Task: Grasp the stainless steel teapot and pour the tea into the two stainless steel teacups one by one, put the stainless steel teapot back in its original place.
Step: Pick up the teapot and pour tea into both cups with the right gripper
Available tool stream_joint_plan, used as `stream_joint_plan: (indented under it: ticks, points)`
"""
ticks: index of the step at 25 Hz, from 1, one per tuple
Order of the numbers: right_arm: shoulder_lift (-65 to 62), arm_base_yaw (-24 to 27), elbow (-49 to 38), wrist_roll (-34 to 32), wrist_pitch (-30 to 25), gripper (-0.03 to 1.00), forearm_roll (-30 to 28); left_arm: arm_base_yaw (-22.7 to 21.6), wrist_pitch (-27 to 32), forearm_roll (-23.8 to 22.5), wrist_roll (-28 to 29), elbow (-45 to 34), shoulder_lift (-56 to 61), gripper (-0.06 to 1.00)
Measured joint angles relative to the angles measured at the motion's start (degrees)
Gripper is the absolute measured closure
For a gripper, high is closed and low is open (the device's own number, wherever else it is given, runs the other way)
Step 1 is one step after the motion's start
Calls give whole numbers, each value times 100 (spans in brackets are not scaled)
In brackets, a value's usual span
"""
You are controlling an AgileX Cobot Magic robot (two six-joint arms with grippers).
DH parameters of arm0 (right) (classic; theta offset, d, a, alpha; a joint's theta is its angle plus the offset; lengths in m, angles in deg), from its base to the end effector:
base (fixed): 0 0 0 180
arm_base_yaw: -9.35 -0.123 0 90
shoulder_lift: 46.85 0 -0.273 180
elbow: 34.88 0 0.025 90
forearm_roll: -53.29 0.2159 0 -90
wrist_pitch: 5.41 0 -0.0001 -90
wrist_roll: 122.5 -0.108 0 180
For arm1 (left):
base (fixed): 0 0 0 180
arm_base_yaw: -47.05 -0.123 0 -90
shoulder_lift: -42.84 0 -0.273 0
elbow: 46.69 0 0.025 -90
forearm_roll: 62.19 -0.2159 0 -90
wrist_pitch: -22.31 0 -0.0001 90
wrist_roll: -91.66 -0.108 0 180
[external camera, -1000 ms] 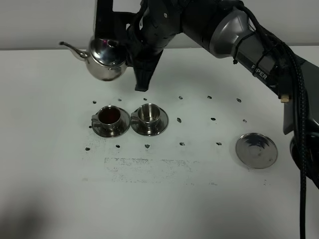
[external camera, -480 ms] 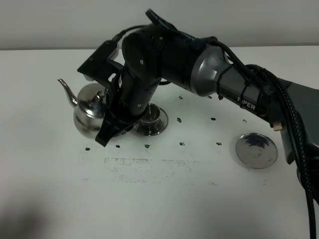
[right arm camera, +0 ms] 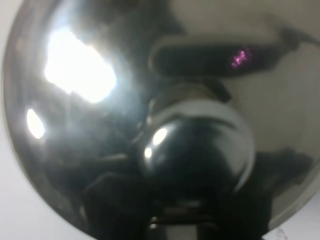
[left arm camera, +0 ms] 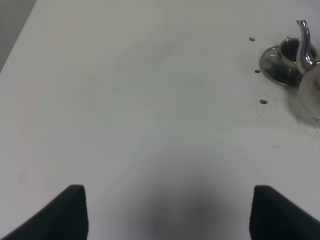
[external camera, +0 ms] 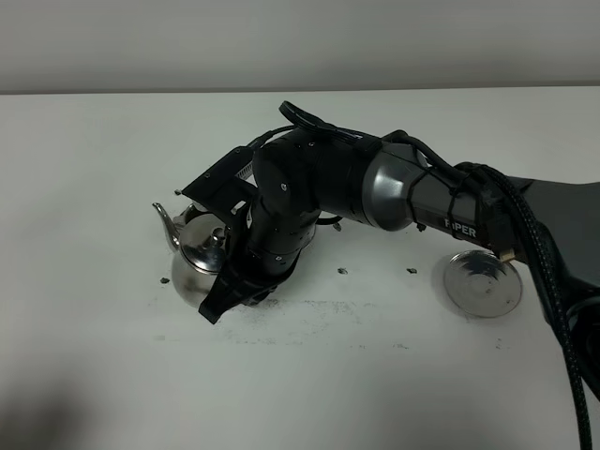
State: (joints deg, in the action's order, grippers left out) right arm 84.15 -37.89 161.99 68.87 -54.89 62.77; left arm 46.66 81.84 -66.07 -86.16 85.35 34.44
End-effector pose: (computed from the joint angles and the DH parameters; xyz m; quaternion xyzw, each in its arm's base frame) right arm 0.2733 0.3155 0.1610 -0.4443 0.8818 0.1102 0.1136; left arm -0.0072 0.0063 0.2562 -0.0199 0.8468 0.0256 0.5309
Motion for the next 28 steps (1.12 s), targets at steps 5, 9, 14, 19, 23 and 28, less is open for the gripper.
stream_joint_plan:
  ticks: [5, 9, 14, 19, 23, 28]
  points:
    - [53, 0, -128, -295, 125, 77, -323, 0, 0, 0, 0, 0, 0, 29]
    - [74, -42, -255, -478, 196, 77, -587, 0, 0, 0, 0, 0, 0, 29]
    - [74, -121, -275, -644, 251, 77, -863, 0, 0, 0, 0, 0, 0, 29]
    - [206, -194, -275, -750, 297, 77, -1051, 0, 0, 0, 0, 0, 0, 29]
    - [217, -225, -275, -838, 297, 77, -1193, 0, 0, 0, 0, 0, 0, 29]
    - [137, -249, -275, -862, 103, 77, -1297, 0, 0, 0, 6, 0, 0, 29]
